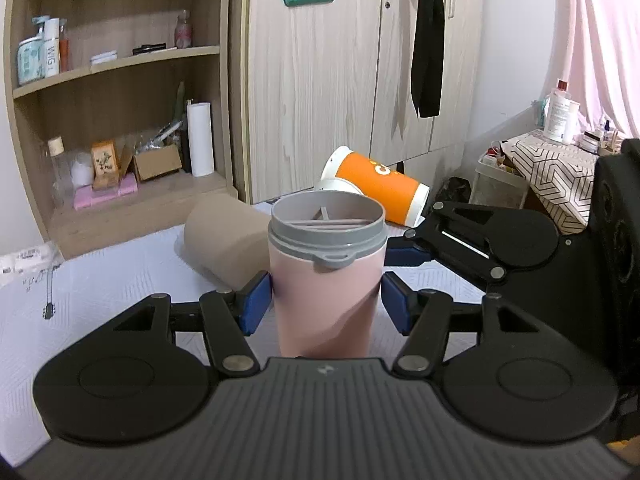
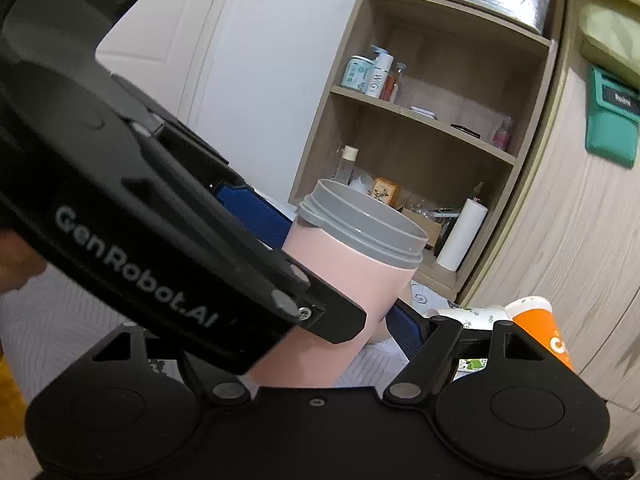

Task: Flip cup upright
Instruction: 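Lower the upright pink tumbler onto the cloth with the left gripper, then open the left gripper and pull it back from the tumbler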

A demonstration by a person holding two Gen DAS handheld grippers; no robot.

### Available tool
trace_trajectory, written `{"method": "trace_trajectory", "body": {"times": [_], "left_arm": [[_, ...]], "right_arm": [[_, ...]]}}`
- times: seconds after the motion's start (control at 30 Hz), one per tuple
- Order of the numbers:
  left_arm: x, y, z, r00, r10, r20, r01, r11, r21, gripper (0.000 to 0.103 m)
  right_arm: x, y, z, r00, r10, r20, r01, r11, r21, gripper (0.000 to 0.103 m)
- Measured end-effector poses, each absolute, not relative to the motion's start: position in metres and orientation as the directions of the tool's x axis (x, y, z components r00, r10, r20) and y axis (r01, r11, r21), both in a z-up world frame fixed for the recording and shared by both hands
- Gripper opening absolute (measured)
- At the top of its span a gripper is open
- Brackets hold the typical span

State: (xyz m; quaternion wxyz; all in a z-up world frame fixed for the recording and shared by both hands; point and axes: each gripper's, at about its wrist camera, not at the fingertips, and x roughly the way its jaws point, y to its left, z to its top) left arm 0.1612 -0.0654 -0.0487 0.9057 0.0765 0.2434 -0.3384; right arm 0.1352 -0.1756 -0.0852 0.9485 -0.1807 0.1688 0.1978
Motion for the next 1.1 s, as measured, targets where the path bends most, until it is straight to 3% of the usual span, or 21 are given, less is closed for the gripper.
{"method": "trace_trajectory", "body": {"times": [0.17,0.23,0.7,0.8,0.87,1.1], "left_arm": [[0.161,-0.070,-0.060,0.625,-0.594,-0.507,0.661,0.748,-0.060,0.059],[0.155,-0.072,-0.062,0.639,-0.585,-0.499,0.662,0.749,-0.032,0.058],[0.161,-0.061,-0.063,0.620,-0.579,-0.530,0.616,0.777,-0.128,0.063],[0.160,-0.059,-0.062,0.630,-0.565,-0.533,0.594,0.792,-0.138,0.064],[0.158,-0.058,-0.060,0.632,-0.556,-0.541,0.575,0.804,-0.154,0.065],[0.140,-0.049,-0.054,0.642,-0.519,-0.565,0.515,0.837,-0.184,0.068]], "right_arm": [[0.137,-0.178,-0.097,0.851,0.288,-0.440,-0.439,0.849,-0.293,0.079],[0.135,-0.178,-0.099,0.855,0.292,-0.428,-0.437,0.850,-0.294,0.079],[0.127,-0.168,-0.100,0.860,0.296,-0.415,-0.440,0.841,-0.313,0.082],[0.130,-0.171,-0.099,0.846,0.294,-0.445,-0.442,0.854,-0.275,0.083],[0.130,-0.175,-0.098,0.842,0.283,-0.459,-0.426,0.871,-0.246,0.091],[0.117,-0.191,-0.089,0.821,0.274,-0.501,-0.391,0.909,-0.144,0.092]]}}
